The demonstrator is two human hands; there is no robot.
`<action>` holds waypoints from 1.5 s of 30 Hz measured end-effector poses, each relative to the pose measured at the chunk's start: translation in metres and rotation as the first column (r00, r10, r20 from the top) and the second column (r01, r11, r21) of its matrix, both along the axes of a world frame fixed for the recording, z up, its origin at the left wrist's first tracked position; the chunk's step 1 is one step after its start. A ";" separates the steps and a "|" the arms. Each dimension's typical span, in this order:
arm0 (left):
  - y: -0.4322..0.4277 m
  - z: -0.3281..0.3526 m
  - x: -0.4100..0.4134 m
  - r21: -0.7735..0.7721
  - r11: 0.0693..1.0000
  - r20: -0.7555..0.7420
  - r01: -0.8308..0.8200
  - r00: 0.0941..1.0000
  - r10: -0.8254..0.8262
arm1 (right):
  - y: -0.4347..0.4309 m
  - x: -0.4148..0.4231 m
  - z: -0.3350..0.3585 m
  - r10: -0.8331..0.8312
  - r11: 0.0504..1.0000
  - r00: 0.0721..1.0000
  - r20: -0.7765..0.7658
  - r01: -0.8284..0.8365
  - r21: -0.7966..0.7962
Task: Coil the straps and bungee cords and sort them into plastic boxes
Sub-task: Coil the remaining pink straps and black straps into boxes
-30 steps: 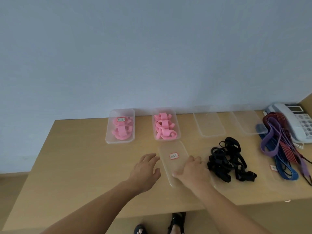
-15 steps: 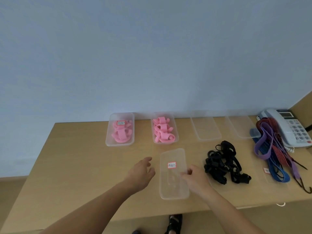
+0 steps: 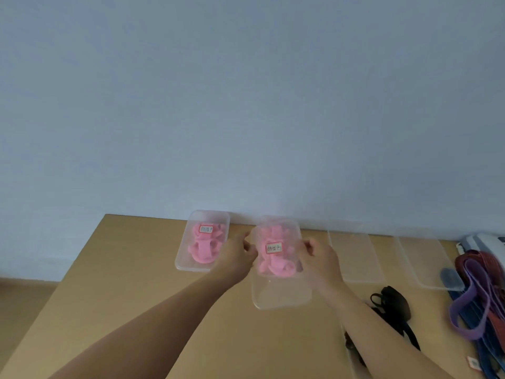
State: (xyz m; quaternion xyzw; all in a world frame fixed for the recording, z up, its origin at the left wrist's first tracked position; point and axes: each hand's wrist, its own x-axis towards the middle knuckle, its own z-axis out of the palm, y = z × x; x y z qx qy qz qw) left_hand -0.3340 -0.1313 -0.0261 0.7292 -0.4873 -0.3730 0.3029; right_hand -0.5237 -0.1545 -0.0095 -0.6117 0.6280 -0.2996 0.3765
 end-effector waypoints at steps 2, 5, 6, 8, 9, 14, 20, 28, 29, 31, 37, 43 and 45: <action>-0.021 -0.005 0.000 0.039 0.998 0.013 -0.043 0.999 0.043 | -0.024 0.005 -0.008 -0.019 1.000 0.998 -0.056 0.018 -0.019; -0.040 -0.020 -0.005 0.097 0.993 0.101 -0.062 0.993 0.052 | -0.048 0.011 -0.025 0.019 1.000 0.998 -0.068 -0.017 0.025; -0.044 -0.024 -0.006 0.110 0.991 0.123 -0.079 0.990 0.065 | -0.054 0.013 -0.031 0.037 0.999 0.997 -0.073 -0.034 0.036; -0.052 -0.034 -0.005 0.126 0.985 0.147 -0.115 0.984 0.096 | -0.065 0.014 -0.040 0.057 0.997 0.996 -0.074 -0.054 0.052; -0.056 -0.038 -0.004 0.132 0.983 0.154 -0.127 0.982 0.106 | -0.070 0.014 -0.044 0.060 0.997 0.995 -0.075 -0.056 0.058; -0.068 -0.044 -0.009 0.117 0.982 0.139 -0.148 0.982 0.131 | -0.083 0.004 -0.057 0.033 0.996 0.997 -0.072 -0.028 0.080; -0.073 -0.049 -0.012 0.112 0.982 0.104 -0.154 0.984 0.143 | -0.086 -0.007 -0.066 0.005 0.993 0.996 -0.094 0.006 0.119; -0.071 -0.047 -0.014 0.163 0.972 -0.010 -0.169 0.985 0.173 | -0.090 -0.010 -0.074 -0.038 0.978 0.992 -0.123 0.062 0.197; -0.071 -0.046 -0.015 0.156 0.976 0.019 -0.154 0.988 0.153 | -0.092 -0.009 -0.074 -0.026 0.975 0.990 -0.140 0.056 0.216; -0.069 -0.043 -0.017 0.086 0.992 0.223 -0.092 0.972 0.071 | -0.095 -0.009 -0.073 0.024 0.975 0.973 -0.228 0.028 0.220; -0.068 -0.043 -0.047 0.039 0.906 0.729 0.422 0.608 -0.314 | -0.096 -0.010 -0.070 0.081 0.986 0.908 -0.412 -0.013 0.166; -0.062 -0.065 -0.061 0.144 0.888 0.740 0.436 0.548 -0.389 | -0.095 -0.012 -0.068 0.107 0.987 0.901 -0.421 -0.045 0.155; -0.061 -0.067 -0.059 0.140 0.887 0.751 0.441 0.536 -0.385 | -0.098 -0.014 -0.068 0.132 0.985 0.888 -0.440 -0.069 0.158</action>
